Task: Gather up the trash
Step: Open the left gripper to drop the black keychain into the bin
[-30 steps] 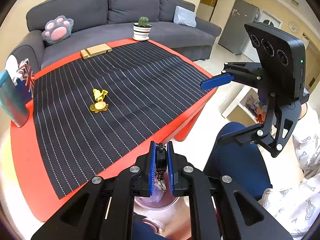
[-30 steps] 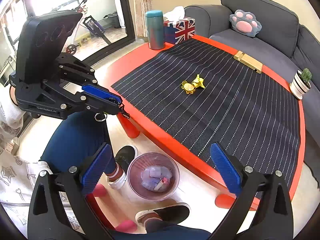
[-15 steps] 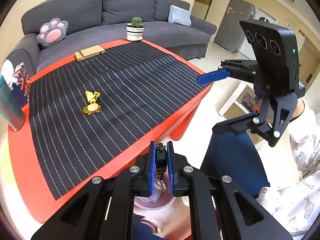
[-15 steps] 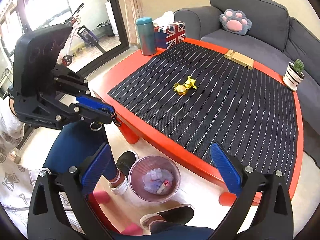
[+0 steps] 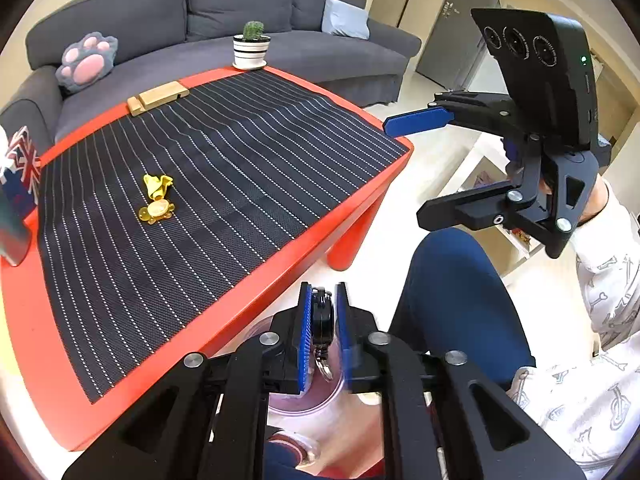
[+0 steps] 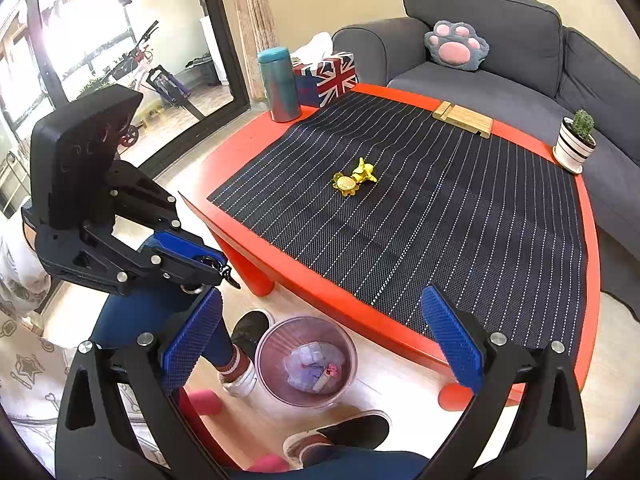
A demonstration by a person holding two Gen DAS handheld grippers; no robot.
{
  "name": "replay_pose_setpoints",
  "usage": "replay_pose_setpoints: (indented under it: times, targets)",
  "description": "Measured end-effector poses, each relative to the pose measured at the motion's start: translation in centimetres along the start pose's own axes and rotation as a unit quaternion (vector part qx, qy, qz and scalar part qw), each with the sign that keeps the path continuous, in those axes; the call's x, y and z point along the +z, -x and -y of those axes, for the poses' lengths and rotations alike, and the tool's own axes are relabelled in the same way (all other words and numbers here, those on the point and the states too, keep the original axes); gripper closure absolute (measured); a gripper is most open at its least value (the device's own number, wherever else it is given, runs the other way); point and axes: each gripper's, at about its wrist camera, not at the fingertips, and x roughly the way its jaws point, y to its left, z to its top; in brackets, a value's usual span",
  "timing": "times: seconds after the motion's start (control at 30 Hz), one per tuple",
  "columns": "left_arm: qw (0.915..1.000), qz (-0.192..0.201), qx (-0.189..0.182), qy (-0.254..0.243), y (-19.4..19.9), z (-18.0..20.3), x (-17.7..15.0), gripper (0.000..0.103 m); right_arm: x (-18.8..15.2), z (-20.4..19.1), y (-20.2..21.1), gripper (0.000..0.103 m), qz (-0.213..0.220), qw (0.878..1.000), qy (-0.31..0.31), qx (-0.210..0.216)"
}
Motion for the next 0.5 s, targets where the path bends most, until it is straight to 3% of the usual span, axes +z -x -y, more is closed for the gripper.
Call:
replay_pose_setpoints:
  times: [0.03,0.1,0.13,0.5]
  targets:
    - [1.0000,-0.002,0.001,0.001,-0.1,-0.1,0.0,0.078,0.0,0.1,0.0,0.005,0.000,1.000,-0.001,0.000]
    - [1.0000,-0.002,0.009,0.003,-0.4,-0.3,0.0,0.016,0.0,0.1,-0.1,0.005,0.000,1.000,-0.002,0.001]
    - [0.9999,0.004,0.011,0.006,-0.4,-0.5,-0.1,0.010,0.0,0.1,-0.1,0.005,0.000,1.000,-0.002,0.001]
    - [0.9994,0.003,0.025,0.024,-0.3,-1.5,-0.2,0.008,-0.1,0.4,-0.9,0.005,-0.006,1.000,-0.009,0.003]
